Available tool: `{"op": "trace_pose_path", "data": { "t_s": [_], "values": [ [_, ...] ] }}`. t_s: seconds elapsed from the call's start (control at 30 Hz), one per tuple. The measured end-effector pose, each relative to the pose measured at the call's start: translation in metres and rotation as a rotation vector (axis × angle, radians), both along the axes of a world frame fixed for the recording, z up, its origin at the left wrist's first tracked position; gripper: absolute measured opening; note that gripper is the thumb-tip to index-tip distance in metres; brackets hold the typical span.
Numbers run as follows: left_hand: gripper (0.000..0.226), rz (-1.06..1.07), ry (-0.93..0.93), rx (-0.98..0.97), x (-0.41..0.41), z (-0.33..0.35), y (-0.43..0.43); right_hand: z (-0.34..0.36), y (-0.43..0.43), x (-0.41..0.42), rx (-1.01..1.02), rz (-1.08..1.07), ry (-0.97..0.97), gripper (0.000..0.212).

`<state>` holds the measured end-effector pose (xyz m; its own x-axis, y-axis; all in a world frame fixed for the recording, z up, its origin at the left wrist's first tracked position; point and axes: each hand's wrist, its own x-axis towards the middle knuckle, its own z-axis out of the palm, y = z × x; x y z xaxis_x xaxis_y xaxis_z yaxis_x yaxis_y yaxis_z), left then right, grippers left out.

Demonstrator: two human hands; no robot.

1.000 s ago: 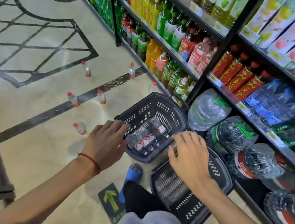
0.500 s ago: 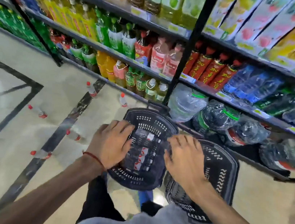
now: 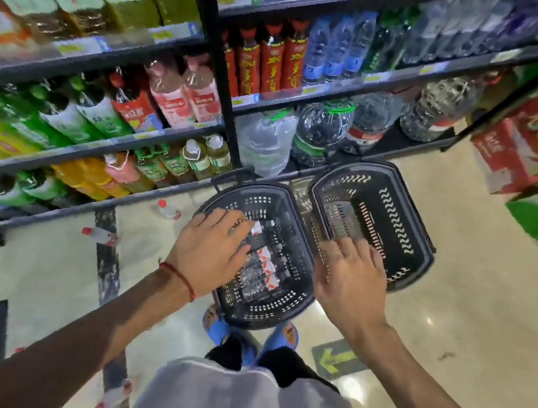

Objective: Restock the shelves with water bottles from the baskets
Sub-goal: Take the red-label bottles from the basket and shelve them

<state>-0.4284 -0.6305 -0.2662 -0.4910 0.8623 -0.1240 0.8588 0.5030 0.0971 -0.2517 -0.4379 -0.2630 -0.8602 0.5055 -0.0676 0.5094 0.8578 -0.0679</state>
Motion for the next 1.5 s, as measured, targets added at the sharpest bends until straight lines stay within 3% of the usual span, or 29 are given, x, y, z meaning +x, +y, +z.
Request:
{"op": "trace_pose_path", "data": {
  "t_s": [0.33,0.53,0.67,0.83,1.0,1.17,1.33,1.47,1.5],
  "values": [
    [0.046,-0.261,-0.032,-0.046,-0.010,-0.019,0.025,-0.026,-0.019,0.020,-0.064,-0.158,0.089,0.028],
    [0.038,-0.503,-0.071,0.020,-0.061,-0.055,0.050,-0.060,-0.042,-0.013,-0.072,-0.361,0.011,0.030],
    [0.042,-0.699,-0.072,-0.054,-0.093,-0.095,0.061,-0.099,-0.064,-0.035,-0.108,-0.446,-0.052,0.036],
    [0.045,-0.803,-0.118,-0.124,-0.119,-0.166,0.071,-0.165,-0.075,-0.061,-0.197,-0.520,-0.178,0.026],
    [0.035,-0.838,-0.224,-0.032,-0.136,-0.261,0.079,-0.257,-0.083,-0.077,-0.311,-0.607,-0.254,0.029],
    [0.037,-0.929,-0.180,-0.123,-0.138,-0.351,0.085,-0.375,-0.084,-0.084,-0.539,-0.732,-0.292,0.037],
    [0.032,-0.976,-0.201,-0.157,-0.137,-0.438,0.086,-0.545,-0.086,-0.086,-0.972,-1.183,-0.174,0.042],
    [0.033,-1.000,-0.210,-0.127,-0.137,-0.503,0.083,-0.654,-0.088,-0.082,-1.111,-1.559,0.045,0.018],
    [0.033,-1.006,-0.216,-0.120,-0.137,-0.516,0.082,-0.672,-0.090,-0.081,-1.140,-1.633,0.083,0.021]
  ]
}}
